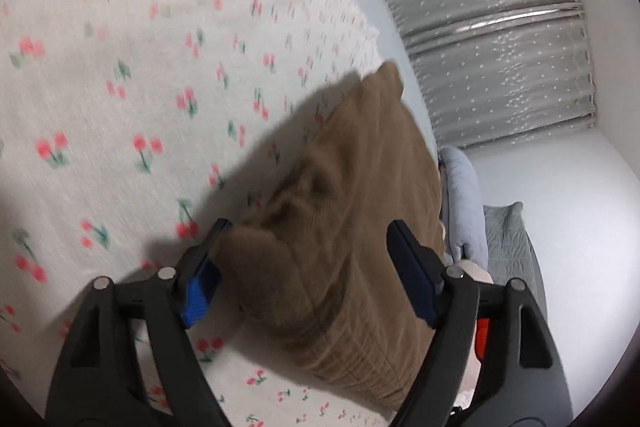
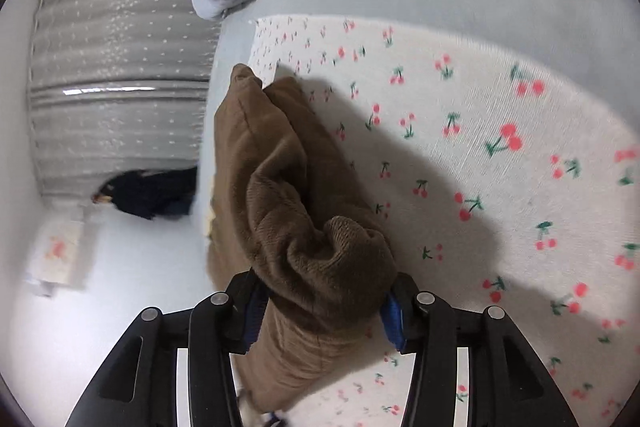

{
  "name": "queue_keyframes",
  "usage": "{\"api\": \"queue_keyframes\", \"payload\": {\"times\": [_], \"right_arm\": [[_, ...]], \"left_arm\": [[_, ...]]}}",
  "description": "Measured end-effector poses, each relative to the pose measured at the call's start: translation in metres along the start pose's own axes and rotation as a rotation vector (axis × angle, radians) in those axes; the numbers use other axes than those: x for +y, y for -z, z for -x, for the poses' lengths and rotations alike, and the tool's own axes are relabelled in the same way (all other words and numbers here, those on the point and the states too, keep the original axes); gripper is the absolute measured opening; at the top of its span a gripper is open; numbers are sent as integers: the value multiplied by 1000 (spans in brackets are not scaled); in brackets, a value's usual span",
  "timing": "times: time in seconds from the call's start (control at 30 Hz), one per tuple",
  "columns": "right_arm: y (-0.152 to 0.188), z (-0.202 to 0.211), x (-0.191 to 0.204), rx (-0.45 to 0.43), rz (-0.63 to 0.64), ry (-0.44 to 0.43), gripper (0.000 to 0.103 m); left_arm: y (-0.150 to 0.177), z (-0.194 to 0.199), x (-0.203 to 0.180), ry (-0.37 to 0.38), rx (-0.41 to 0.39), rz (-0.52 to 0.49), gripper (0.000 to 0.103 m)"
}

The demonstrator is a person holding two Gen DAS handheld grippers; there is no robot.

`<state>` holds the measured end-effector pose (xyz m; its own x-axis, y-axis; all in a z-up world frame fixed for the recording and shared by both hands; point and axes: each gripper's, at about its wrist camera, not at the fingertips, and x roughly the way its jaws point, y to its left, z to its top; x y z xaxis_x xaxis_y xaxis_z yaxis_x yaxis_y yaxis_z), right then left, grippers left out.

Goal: Fold large clothes

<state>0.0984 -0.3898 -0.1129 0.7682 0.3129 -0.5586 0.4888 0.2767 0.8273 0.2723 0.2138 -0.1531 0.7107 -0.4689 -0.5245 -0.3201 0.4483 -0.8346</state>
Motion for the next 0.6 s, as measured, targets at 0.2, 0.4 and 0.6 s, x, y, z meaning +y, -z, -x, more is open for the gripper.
{"api": "queue_keyframes", "payload": {"times": [0.2,0.4,0.6], "right_arm": [[5,-2,6,-14,-12,79,52],[5,22,7,-108,-23,162,71],[24,43,56,-291,236,248,82]], "left_arm": [[2,-12,-14,-36,-24,-87,79],[-2,-17,-18,-74,-93,-130,68],[-5,-23,-17,-87,-158,-123,52]]}}
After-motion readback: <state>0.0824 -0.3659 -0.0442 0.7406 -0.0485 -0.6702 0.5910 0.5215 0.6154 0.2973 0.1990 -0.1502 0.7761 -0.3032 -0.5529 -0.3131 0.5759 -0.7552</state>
